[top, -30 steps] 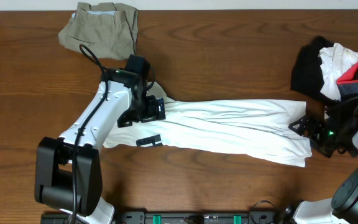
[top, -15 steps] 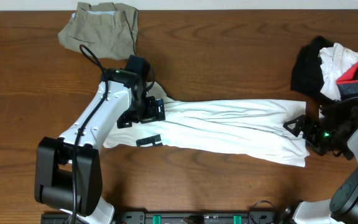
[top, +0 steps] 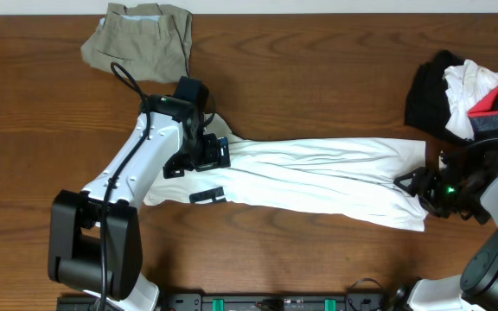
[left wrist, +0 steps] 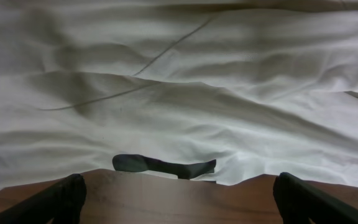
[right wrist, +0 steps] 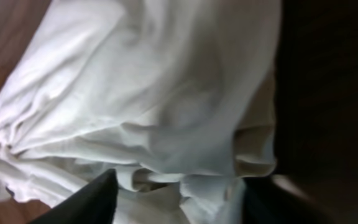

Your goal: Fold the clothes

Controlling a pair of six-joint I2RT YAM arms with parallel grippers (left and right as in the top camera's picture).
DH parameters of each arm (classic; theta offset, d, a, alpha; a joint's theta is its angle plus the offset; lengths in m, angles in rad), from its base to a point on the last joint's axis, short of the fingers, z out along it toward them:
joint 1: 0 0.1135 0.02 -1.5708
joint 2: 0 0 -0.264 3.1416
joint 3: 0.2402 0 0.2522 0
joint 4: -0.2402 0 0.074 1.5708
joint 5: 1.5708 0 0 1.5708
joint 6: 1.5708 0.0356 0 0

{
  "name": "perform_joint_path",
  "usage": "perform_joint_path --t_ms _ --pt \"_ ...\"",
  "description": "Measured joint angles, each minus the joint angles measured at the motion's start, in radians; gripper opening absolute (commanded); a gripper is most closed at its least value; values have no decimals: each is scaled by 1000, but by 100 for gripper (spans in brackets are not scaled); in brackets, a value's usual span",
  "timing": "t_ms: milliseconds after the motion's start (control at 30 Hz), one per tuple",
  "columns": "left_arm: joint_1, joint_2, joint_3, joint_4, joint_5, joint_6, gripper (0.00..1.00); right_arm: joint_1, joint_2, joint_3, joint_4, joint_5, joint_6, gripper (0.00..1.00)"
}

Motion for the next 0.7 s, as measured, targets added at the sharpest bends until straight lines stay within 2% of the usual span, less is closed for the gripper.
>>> perform_joint_path --t_ms 100,167,200,433,700 --pt "0 0 0 0 0 0 98 0 10 -9 6 12 8 25" --pt "0 0 0 0 0 0 98 0 14 -14 16 23 18 5" --pt "0 0 0 -1 0 0 98 0 17 -16 23 29 23 1" --pt "0 0 0 -13 0 0 98 0 25 -6 17 54 80 1" --pt "0 0 0 -18 0 0 98 0 38 166 -119 84 95 1"
